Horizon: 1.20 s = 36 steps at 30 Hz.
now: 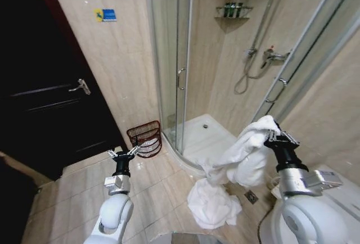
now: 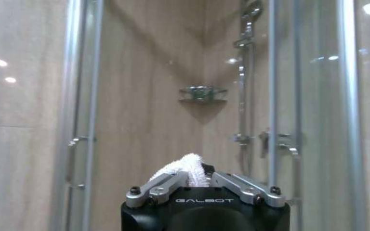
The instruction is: Discard the used towel into the hamper.
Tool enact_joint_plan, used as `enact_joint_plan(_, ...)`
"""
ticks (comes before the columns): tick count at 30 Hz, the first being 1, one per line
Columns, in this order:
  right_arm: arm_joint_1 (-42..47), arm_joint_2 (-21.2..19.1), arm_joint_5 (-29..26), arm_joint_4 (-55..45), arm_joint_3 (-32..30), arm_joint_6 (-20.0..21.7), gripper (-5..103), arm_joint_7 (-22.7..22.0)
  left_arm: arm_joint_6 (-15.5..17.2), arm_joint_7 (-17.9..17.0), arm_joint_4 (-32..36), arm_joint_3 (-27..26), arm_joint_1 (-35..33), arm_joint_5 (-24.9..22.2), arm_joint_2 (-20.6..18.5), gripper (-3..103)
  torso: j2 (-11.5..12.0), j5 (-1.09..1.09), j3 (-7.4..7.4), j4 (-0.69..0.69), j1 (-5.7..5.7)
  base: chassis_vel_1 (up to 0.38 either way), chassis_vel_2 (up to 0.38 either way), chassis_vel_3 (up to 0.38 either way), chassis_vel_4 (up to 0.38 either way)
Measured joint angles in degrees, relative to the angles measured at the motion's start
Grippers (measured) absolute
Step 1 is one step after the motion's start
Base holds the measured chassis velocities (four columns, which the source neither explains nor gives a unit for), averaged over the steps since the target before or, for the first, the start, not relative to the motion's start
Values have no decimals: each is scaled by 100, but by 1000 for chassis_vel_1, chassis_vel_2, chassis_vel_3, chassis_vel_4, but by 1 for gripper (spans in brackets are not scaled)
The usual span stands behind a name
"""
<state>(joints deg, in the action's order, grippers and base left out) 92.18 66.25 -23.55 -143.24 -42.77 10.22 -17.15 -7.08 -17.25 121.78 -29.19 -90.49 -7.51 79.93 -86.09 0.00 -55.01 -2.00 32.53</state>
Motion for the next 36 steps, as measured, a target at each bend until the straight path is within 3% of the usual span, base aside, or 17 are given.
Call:
enact_joint_plan(12, -22, 71, 262, 1, 312, -11, 1, -24, -39, -15, 48, -47, -110, 21, 15, 100, 0, 0, 0, -1, 0, 100, 109, 106, 106)
enact_joint_plan(21, -84, 102, 445, 1, 435, 90, 1, 10, -242, -139, 35, -54, -133, 133, 44, 100, 0, 0, 0, 0, 0, 100, 97, 98, 87)
enact_joint_plan(36, -101, 117, 594, 0, 572, 67, 1, 22, -298, -150, 77, -75, -244, 161, 79, 100, 0, 2, 0, 0, -1, 104, 83, -77, -87)
